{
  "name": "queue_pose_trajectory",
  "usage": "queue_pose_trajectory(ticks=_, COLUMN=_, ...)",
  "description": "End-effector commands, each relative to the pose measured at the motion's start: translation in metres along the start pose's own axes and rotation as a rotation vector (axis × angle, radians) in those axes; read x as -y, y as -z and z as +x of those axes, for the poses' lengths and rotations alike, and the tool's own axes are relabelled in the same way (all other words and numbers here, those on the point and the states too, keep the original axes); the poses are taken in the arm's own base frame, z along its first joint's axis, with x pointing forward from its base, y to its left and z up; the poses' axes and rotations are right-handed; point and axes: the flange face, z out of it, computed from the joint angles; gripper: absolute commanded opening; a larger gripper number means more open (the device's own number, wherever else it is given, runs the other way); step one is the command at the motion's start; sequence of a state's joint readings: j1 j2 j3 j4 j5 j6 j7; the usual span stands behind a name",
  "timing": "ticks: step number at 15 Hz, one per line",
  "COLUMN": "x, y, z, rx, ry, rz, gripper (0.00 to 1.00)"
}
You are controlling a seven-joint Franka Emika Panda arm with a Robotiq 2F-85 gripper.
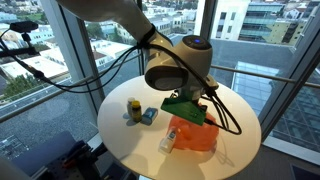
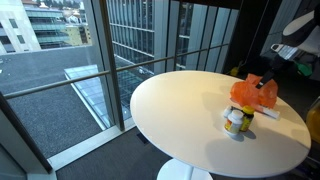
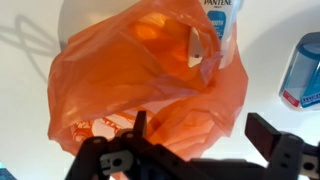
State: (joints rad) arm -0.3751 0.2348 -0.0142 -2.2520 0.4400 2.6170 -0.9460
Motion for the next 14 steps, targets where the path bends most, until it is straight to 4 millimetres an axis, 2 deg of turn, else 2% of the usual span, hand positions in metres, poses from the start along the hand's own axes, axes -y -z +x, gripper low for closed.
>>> queue_pose_trajectory(ticks=1, x=0.000, y=0.028, z=-0.002, rx=-0.014, ry=0.004, rz=0.046, gripper=1.00)
queue_pose_trajectory(ticks=7, x=-0.001, y=0.051, z=-0.014, rx=0.059, ry=-0.009, rz=0.110, gripper=1.00)
queue_pose_trajectory(ticks=11, x=-0.005, y=0.051, z=-0.024, rx=0.130, ry=-0.020, rz=0.107, gripper=1.00)
queue_pose_trajectory(ticks=14, x=-0.008, y=0.041, z=-0.031, rx=0.175, ry=-0.021, rz=0.063, gripper=1.00)
